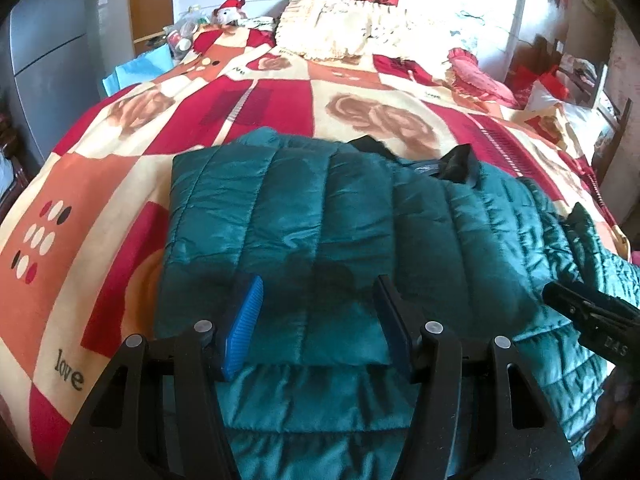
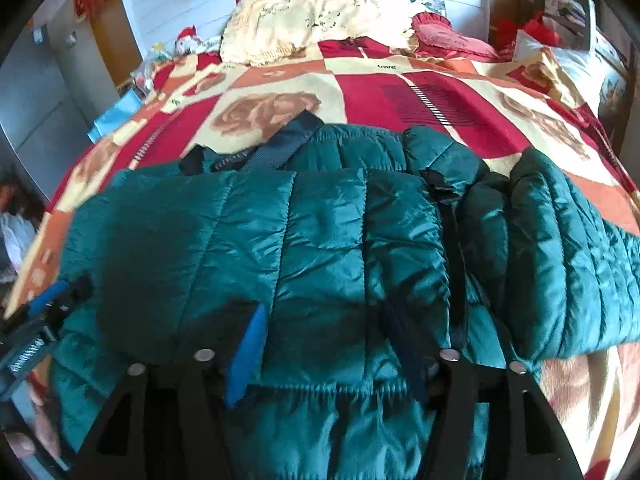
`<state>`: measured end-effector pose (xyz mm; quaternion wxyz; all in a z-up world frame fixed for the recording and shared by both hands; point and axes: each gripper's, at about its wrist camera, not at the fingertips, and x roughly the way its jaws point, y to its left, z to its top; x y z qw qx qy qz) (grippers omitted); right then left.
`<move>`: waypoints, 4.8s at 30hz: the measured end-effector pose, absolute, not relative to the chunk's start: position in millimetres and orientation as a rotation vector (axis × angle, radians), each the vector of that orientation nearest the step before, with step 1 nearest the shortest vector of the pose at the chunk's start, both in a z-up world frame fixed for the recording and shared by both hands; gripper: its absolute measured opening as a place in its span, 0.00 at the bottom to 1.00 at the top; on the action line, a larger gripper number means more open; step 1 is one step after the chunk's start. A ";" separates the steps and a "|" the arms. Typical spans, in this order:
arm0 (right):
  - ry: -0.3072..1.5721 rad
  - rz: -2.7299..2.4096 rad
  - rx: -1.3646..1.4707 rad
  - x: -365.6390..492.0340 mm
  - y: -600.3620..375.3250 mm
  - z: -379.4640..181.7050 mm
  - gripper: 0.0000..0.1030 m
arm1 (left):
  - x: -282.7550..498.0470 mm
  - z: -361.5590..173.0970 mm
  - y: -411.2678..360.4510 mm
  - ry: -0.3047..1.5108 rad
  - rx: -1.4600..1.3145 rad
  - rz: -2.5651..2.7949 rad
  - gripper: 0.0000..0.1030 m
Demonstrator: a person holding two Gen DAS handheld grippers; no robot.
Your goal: Fold large clothes
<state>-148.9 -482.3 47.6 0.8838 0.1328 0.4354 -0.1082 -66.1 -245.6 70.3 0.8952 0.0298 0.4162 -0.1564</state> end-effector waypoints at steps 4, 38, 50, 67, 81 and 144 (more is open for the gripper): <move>0.868 -0.237 0.264 -167.3 -485.4 62.6 0.71 | -75.8 80.7 -259.2 0.852 0.063 -0.365 0.56; 0.760 -0.752 0.370 -299.4 -714.5 81.7 0.72 | -64.9 58.2 -305.4 0.900 -0.015 -0.441 0.56; 0.708 -0.986 0.644 -375.2 -798.8 59.9 0.72 | -64.9 53.9 -302.0 0.903 -0.046 -0.455 0.57; 0.561 -0.932 0.825 -384.8 -867.9 39.3 0.23 | -64.2 52.3 -301.0 0.907 -0.032 -0.465 0.58; 0.492 -0.591 0.610 -341.6 -783.1 125.6 0.08 | -73.7 76.3 -275.3 0.873 -0.054 -0.460 0.58; 0.693 -0.108 0.495 -239.0 -573.1 143.2 0.59 | -71.1 66.4 -357.2 0.958 -0.024 -0.617 0.18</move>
